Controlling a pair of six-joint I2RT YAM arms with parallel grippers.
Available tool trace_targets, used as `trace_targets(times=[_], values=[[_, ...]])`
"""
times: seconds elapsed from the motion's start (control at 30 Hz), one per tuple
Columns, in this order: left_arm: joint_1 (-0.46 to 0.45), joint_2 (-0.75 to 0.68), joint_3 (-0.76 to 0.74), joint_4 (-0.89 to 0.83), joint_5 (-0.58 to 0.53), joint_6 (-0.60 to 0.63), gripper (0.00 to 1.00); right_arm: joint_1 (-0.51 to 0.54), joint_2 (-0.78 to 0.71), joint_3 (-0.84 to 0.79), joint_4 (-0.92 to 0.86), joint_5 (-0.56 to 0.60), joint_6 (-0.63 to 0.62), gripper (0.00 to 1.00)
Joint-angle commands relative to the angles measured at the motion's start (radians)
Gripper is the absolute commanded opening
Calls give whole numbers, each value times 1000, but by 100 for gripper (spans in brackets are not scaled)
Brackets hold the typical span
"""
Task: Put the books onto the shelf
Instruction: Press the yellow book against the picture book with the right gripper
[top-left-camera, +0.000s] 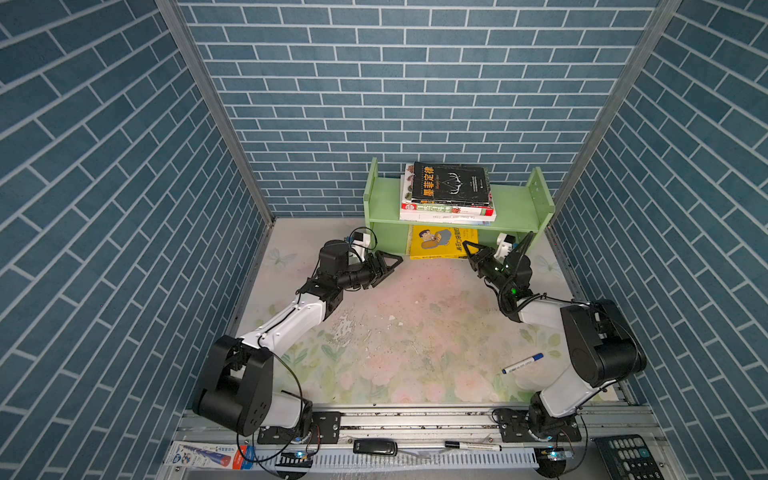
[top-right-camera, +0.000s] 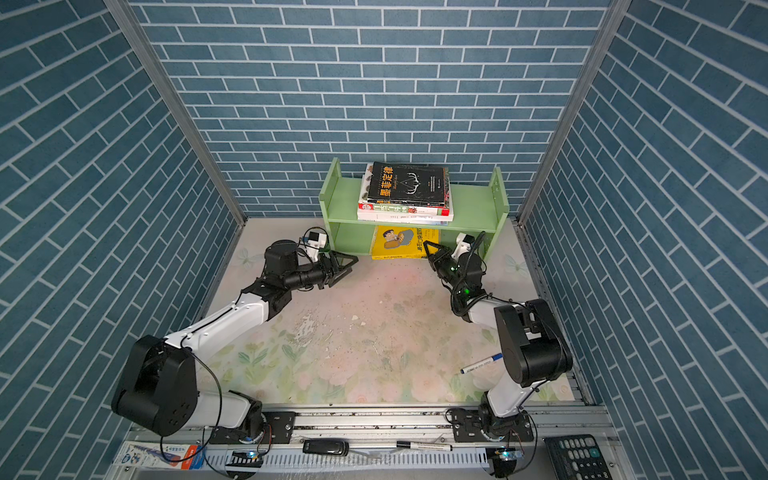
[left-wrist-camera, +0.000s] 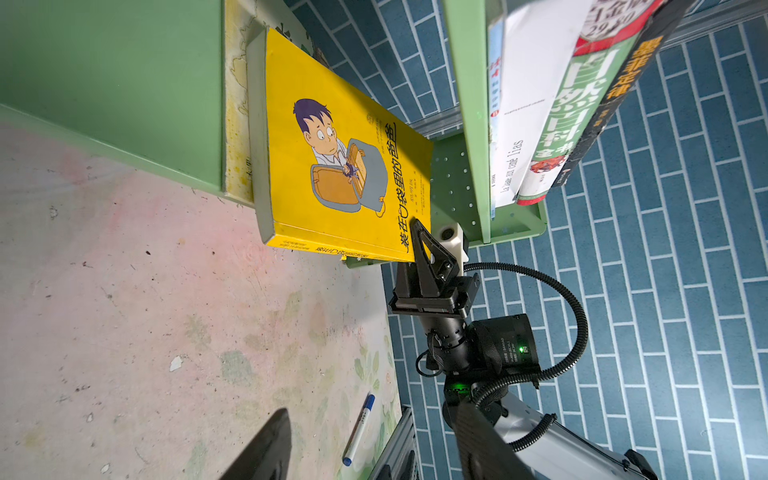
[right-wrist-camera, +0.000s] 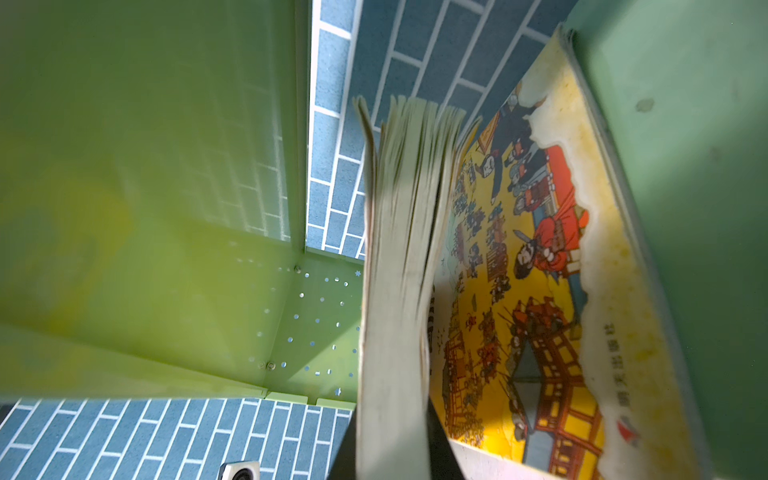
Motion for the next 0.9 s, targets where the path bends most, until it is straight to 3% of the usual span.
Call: trace_targets(times=[0.0,0.87], values=[[-3,-31,-11,9,-3,5,65,4,-19,51,88,30,-30,0],[-3,-33,-12,4,-7,8,65,16,60,94,64,49,-76,0]])
